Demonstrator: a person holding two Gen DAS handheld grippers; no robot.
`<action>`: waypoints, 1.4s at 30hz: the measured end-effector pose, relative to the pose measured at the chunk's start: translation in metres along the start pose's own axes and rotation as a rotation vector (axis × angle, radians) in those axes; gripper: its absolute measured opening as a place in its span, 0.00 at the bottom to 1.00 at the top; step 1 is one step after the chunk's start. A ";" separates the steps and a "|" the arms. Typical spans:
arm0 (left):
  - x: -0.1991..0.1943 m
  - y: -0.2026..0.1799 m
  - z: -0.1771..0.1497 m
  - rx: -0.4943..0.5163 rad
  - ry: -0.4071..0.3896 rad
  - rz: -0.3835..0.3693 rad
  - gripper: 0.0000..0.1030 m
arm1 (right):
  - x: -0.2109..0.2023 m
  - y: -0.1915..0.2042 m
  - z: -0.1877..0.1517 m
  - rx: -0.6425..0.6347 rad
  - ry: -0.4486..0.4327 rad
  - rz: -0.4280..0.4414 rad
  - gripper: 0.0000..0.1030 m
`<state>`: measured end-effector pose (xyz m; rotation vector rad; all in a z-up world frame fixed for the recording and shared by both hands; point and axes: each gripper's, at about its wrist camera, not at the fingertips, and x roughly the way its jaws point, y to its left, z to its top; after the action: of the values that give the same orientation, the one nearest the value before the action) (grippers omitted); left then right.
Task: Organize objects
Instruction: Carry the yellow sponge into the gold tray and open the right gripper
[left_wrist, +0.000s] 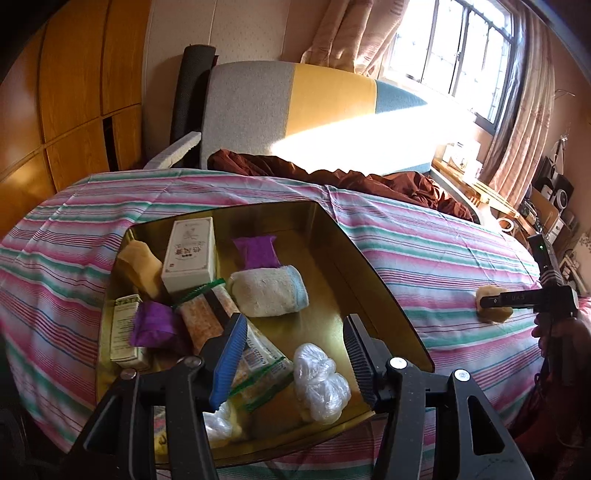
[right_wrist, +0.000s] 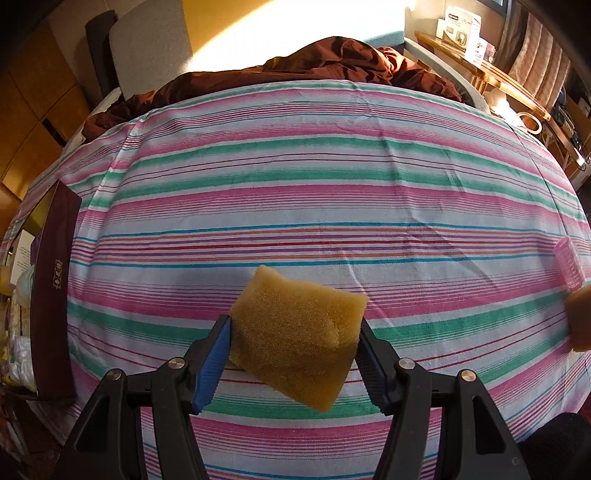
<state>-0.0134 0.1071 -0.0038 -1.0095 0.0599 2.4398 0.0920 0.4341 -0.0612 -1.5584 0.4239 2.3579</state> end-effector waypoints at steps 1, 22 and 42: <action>-0.003 0.003 0.001 -0.004 -0.007 0.011 0.55 | -0.005 0.011 -0.001 -0.017 -0.011 0.025 0.63; -0.026 0.056 -0.009 -0.133 -0.040 0.150 0.79 | -0.016 0.274 -0.017 -0.526 -0.070 0.252 0.66; -0.036 0.072 -0.010 -0.167 -0.069 0.286 1.00 | -0.034 0.288 -0.032 -0.550 -0.184 0.164 0.84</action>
<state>-0.0184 0.0263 0.0033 -1.0483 -0.0251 2.7765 0.0199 0.1552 -0.0168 -1.5330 -0.1640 2.8832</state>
